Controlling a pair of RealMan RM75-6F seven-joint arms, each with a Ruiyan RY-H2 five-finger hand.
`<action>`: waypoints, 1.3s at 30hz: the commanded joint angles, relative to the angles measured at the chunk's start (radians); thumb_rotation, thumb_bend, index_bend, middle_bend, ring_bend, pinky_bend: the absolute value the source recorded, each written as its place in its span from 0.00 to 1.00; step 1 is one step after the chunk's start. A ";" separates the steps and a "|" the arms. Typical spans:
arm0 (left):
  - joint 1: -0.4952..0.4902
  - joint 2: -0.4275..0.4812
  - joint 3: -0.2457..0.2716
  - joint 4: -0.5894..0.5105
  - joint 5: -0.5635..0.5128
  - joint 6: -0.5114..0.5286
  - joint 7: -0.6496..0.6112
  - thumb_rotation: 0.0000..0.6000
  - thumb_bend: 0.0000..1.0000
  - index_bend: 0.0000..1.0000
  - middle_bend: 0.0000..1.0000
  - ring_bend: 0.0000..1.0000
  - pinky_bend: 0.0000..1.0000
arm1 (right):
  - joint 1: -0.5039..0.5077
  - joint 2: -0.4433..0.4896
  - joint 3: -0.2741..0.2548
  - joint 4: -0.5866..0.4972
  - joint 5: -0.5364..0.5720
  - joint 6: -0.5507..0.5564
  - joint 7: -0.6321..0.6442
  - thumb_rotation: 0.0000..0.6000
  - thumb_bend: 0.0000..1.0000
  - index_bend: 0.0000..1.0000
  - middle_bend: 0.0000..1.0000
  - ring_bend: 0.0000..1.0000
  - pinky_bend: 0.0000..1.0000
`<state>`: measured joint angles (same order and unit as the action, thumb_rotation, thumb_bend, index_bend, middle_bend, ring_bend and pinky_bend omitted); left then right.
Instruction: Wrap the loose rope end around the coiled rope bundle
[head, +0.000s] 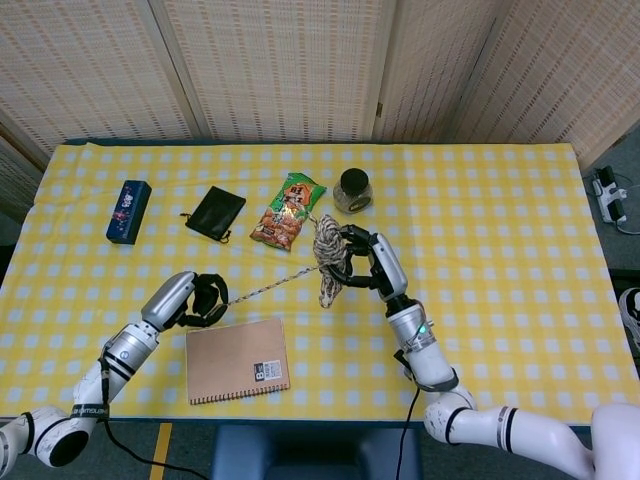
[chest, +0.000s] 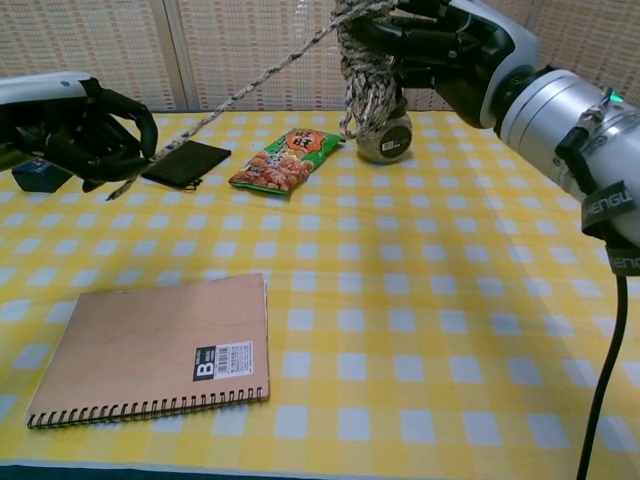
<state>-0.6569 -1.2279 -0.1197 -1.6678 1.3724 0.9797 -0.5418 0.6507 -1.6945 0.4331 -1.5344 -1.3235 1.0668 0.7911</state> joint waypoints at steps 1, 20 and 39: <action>0.000 -0.011 -0.008 0.021 -0.016 -0.007 0.010 1.00 0.68 0.68 0.86 0.76 0.75 | -0.006 0.028 -0.029 0.003 -0.050 0.016 0.011 1.00 0.70 0.89 0.75 0.78 0.70; -0.028 -0.031 -0.059 0.066 -0.070 -0.010 0.230 1.00 0.68 0.68 0.86 0.76 0.75 | 0.006 0.190 -0.136 -0.064 -0.187 0.028 -0.076 1.00 0.70 0.89 0.76 0.78 0.70; -0.096 -0.021 -0.103 -0.024 -0.115 -0.009 0.536 1.00 0.68 0.69 0.86 0.76 0.75 | 0.081 0.281 -0.217 -0.190 -0.194 -0.090 -0.343 1.00 0.70 0.89 0.76 0.78 0.70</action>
<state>-0.7487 -1.2487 -0.2192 -1.6866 1.2616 0.9698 -0.0151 0.7219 -1.4209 0.2219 -1.7139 -1.5277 0.9913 0.4678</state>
